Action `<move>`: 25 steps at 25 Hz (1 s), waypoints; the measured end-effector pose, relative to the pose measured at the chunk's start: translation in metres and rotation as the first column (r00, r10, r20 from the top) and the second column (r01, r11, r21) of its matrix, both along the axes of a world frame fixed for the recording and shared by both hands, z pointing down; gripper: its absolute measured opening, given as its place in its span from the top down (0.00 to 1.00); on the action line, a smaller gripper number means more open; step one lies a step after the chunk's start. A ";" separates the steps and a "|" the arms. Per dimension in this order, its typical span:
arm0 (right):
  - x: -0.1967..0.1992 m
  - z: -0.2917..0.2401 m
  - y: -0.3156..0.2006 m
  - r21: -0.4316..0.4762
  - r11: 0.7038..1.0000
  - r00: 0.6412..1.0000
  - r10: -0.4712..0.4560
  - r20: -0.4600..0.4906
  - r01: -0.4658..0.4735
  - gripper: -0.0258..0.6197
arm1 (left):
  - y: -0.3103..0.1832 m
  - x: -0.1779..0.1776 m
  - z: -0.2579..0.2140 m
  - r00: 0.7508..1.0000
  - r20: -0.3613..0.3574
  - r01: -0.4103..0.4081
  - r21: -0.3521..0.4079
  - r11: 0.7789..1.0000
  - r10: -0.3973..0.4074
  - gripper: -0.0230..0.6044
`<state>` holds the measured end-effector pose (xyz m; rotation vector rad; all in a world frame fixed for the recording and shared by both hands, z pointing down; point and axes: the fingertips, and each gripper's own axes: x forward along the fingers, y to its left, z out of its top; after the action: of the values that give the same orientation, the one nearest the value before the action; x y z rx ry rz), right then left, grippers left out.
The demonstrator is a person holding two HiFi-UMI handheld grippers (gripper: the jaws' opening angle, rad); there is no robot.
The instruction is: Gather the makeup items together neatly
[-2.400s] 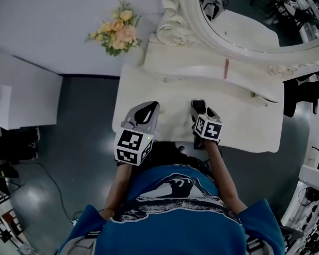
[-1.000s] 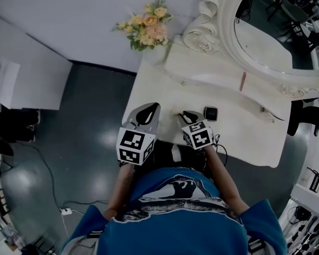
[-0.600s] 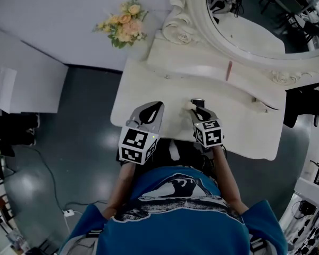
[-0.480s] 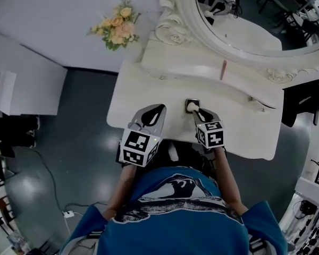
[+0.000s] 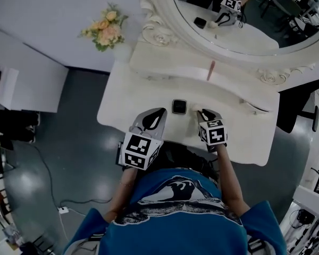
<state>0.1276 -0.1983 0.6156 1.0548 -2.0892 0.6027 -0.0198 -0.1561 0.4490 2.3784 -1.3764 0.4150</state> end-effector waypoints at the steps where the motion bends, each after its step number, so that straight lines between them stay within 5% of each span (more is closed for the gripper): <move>1: 0.002 0.003 -0.001 -0.005 1.000 1.000 -0.010 -0.003 0.010 0.83 | 0.000 0.003 0.000 1.000 0.001 0.010 0.001 1.000 -0.010 0.93; 14: 0.008 0.035 -0.001 -0.014 0.991 0.990 -0.134 -0.032 0.134 0.82 | 0.003 0.025 0.004 0.996 0.029 0.083 -0.001 0.997 -0.083 0.93; 25: 0.009 0.030 0.006 -0.013 0.996 0.995 -0.093 0.022 0.093 0.75 | -0.003 0.042 -0.003 0.998 0.056 0.017 0.004 1.000 -0.017 0.94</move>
<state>0.1364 -0.1927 0.6457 0.9410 -2.1371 0.5839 0.0217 -0.1594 0.4461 2.3729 -1.4216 0.4784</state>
